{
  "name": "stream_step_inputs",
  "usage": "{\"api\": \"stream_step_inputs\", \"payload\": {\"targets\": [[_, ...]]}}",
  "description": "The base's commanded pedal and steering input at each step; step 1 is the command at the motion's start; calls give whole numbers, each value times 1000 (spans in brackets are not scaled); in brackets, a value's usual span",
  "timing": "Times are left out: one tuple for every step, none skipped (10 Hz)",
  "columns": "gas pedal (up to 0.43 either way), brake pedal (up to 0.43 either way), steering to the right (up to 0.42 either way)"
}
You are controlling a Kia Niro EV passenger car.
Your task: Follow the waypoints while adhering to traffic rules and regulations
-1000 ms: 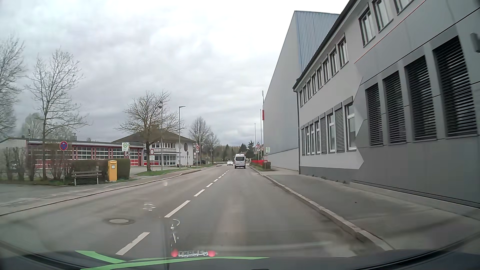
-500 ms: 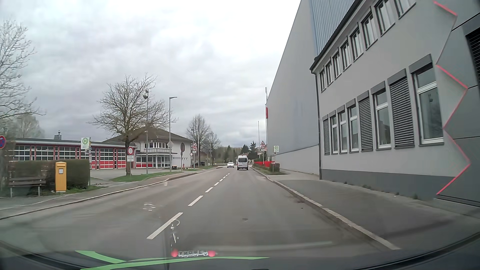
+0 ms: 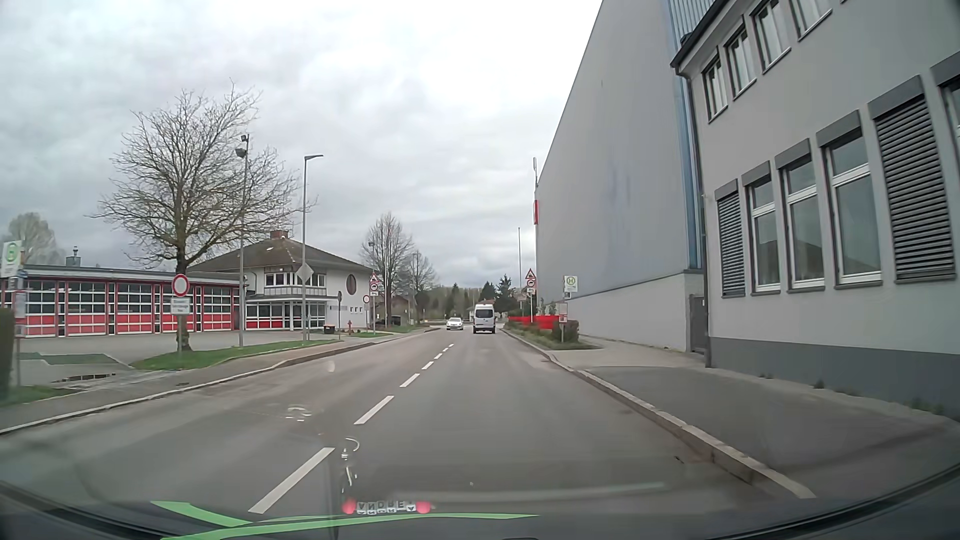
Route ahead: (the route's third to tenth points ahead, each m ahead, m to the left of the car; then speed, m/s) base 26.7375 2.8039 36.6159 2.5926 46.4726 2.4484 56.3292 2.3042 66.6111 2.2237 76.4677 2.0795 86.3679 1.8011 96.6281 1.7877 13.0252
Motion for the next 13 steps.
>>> {"api": "stream_step_inputs", "payload": {"targets": [[79, 0, 4], [79, 0, 4], [67, 0, 4], [67, 0, 4], [67, 0, 4], [67, 0, 4], [67, 0, 4], [59, 0, 3], [59, 0, 3], [59, 0, 4], [59, 0, 4], [59, 0, 4], [59, 0, 4]]}}
